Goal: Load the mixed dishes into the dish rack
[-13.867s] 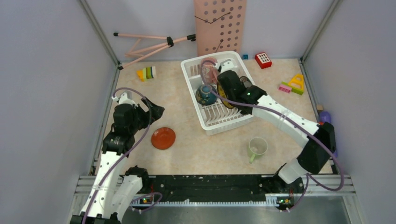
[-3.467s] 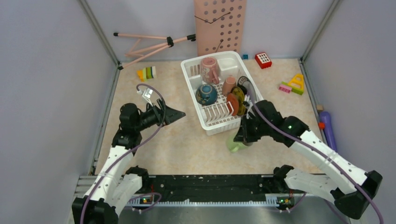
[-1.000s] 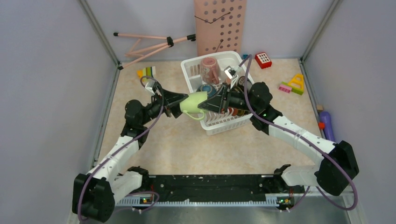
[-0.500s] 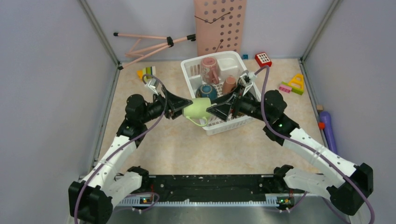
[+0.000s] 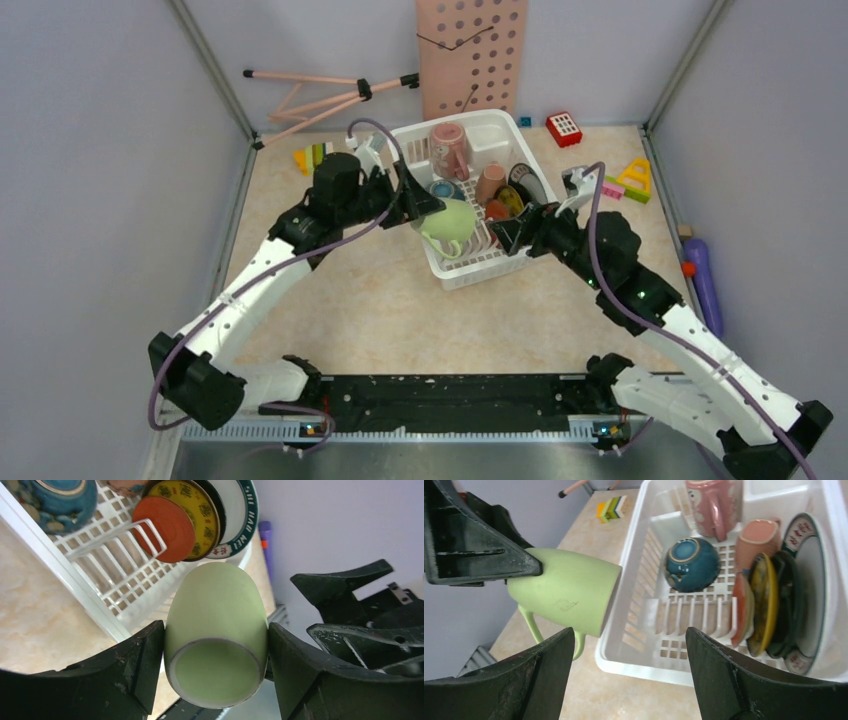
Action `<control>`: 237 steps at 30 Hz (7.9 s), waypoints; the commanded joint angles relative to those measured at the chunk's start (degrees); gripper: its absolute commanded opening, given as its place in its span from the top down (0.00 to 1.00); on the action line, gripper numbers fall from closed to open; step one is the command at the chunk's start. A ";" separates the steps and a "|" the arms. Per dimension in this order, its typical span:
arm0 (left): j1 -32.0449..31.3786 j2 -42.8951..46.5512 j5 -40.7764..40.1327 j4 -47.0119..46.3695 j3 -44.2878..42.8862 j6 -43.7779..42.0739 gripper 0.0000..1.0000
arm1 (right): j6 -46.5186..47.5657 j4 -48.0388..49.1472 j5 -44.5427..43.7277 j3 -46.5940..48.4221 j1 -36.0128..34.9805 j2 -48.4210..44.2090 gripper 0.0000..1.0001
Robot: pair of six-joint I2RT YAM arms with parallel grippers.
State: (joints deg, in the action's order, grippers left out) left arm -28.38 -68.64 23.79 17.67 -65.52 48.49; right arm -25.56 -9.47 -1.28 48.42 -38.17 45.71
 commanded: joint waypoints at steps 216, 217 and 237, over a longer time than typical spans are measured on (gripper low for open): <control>3.25 -1.19 -1.91 -9.11 13.45 -24.55 0.40 | 3.85 -16.11 2.86 18.74 1.79 41.65 0.70; 3.24 -1.95 -1.22 -9.19 13.07 -24.20 0.40 | 3.95 -16.70 3.08 18.58 2.05 42.02 0.71; 3.24 -9.07 1.75 -13.13 11.55 -19.84 0.39 | 10.27 -29.57 -2.24 18.02 2.45 44.05 0.81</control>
State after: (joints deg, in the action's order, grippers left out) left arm -25.36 -78.19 25.54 7.64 -51.66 28.27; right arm -18.92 -26.48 0.25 67.81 -36.23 87.72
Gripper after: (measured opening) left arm 0.614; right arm 0.187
